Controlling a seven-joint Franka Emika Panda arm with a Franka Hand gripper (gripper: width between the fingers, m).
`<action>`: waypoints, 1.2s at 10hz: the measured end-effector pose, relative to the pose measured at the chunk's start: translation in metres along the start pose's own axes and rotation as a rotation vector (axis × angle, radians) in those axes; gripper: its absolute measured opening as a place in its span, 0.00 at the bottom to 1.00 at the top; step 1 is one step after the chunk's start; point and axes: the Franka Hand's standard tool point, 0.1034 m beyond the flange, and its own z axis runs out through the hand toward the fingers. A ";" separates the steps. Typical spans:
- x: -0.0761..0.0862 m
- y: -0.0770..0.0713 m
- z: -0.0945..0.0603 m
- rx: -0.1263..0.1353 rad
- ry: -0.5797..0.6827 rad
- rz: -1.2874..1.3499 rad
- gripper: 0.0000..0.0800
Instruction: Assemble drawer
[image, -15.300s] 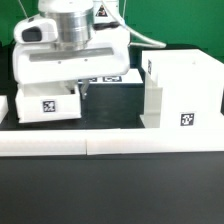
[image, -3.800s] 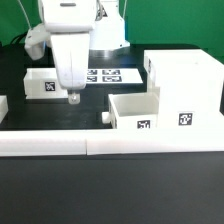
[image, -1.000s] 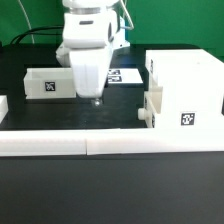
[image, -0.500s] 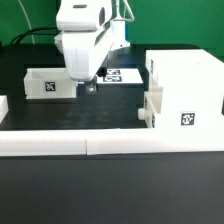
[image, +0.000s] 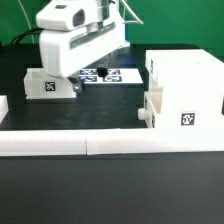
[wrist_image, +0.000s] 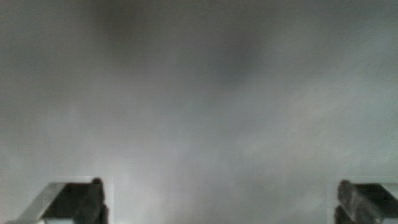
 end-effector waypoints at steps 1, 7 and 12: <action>-0.010 -0.007 -0.003 -0.013 0.004 0.102 0.81; -0.033 -0.022 -0.019 -0.032 0.026 0.589 0.81; -0.062 -0.038 -0.004 -0.043 0.024 0.752 0.81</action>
Offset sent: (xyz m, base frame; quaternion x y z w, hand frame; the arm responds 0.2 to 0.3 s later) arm -0.0403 -0.0197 0.0137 -0.0239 0.0103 0.2626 0.9646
